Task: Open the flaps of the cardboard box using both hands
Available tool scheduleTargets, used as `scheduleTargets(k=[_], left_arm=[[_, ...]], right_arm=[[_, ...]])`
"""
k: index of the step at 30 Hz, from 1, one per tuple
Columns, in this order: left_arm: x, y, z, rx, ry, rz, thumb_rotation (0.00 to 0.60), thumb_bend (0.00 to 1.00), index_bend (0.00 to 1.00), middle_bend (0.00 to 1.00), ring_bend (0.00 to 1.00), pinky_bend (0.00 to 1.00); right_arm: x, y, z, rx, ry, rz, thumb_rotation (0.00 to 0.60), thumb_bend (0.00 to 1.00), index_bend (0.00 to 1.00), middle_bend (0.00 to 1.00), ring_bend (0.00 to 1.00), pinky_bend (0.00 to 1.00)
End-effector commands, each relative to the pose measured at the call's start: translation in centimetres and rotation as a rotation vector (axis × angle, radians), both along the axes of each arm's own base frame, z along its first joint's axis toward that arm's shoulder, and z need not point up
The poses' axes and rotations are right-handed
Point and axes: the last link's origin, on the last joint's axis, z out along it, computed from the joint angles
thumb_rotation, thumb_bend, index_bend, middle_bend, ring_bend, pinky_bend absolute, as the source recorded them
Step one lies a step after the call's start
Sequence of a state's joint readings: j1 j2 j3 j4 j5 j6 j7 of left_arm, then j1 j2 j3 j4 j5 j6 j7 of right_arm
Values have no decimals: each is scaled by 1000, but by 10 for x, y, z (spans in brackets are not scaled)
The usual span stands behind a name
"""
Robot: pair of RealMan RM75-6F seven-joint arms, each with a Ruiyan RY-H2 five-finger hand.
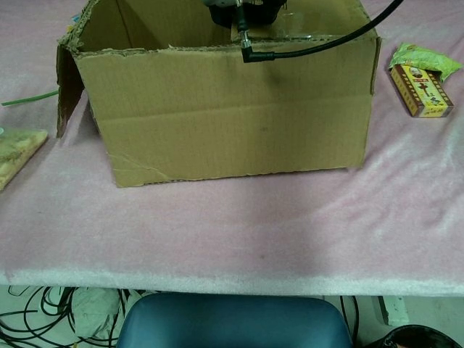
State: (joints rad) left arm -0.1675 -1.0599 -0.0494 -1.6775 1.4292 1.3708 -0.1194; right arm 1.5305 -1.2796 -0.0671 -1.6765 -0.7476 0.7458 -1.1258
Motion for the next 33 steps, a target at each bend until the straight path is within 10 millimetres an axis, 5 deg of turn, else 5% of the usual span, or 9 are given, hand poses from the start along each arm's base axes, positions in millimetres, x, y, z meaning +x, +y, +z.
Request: scheduleTargets(k=[1,17,24,33], left_arm=[[0,0,0,-3,-1,0,600,112,0,0,0,0],[1,-1,0,-10,-5,-2,600,113,0,0,0,0],[3,-2,1,-9,-3,-11,600,114,0,0,0,0],[4,-3,1,-6,2,-18,600,115,0,0,0,0]], right_arm=[[1,1,8,-30,37,35,600,922,544,494,290,309],[13,15,37,-123,116,170,600,855,546,490,284,286],[17,16,57,-196,131,216,600,661,483,420,242,258],[7,12,74,-280,163,200,600,566,396,358,209,244]])
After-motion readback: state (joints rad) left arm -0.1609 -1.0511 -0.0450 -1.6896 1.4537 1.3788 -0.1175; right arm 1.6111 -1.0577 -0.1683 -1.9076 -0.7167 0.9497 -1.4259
